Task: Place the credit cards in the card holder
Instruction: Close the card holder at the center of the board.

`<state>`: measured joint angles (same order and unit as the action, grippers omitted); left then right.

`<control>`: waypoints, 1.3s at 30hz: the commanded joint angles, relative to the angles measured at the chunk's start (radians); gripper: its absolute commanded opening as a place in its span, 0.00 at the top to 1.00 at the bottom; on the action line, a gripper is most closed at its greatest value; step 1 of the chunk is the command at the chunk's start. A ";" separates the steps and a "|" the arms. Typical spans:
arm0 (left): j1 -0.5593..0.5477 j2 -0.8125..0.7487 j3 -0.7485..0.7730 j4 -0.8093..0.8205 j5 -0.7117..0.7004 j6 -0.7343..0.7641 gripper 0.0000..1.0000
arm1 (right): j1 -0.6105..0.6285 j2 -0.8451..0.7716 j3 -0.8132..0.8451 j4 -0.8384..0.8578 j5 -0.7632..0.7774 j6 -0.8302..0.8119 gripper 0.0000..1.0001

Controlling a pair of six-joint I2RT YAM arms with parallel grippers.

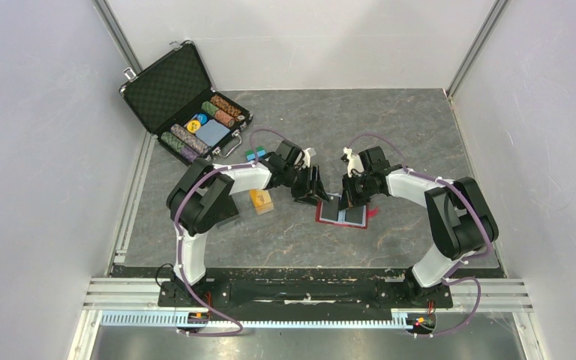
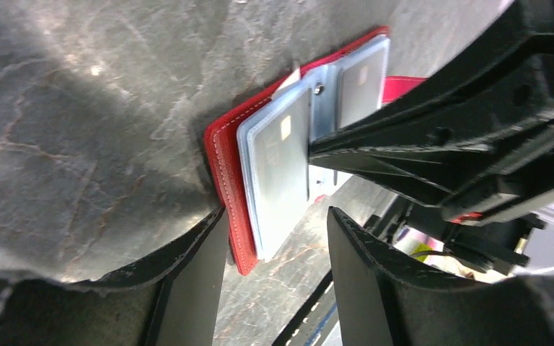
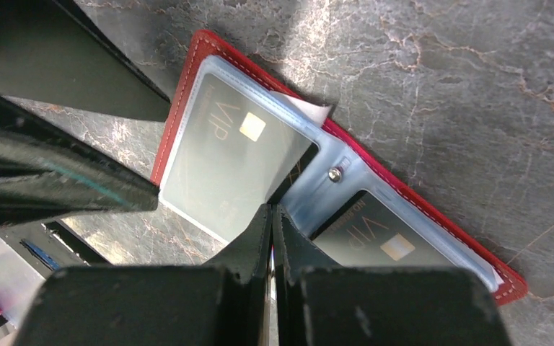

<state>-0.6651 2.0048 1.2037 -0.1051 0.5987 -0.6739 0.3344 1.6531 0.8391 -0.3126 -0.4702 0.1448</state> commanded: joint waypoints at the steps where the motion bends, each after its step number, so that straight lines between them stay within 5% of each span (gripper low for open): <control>1: -0.010 -0.083 -0.011 0.179 0.119 -0.101 0.42 | 0.005 0.013 -0.004 0.017 -0.004 -0.009 1.00; 15: -0.035 -0.005 0.007 0.233 0.183 -0.125 0.48 | 0.002 -0.029 0.010 0.014 -0.004 0.003 1.00; 23: -0.019 -0.050 0.063 -0.117 -0.063 0.061 0.42 | -0.002 -0.080 0.050 -0.060 0.056 -0.033 1.00; 39: 0.003 0.081 0.061 -0.053 0.038 -0.009 0.42 | -0.001 -0.058 -0.052 -0.093 0.167 -0.081 1.00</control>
<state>-0.6525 2.0285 1.2419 -0.1917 0.6029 -0.6659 0.3336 1.5600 0.8097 -0.4088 -0.3489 0.0837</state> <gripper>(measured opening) 0.580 0.004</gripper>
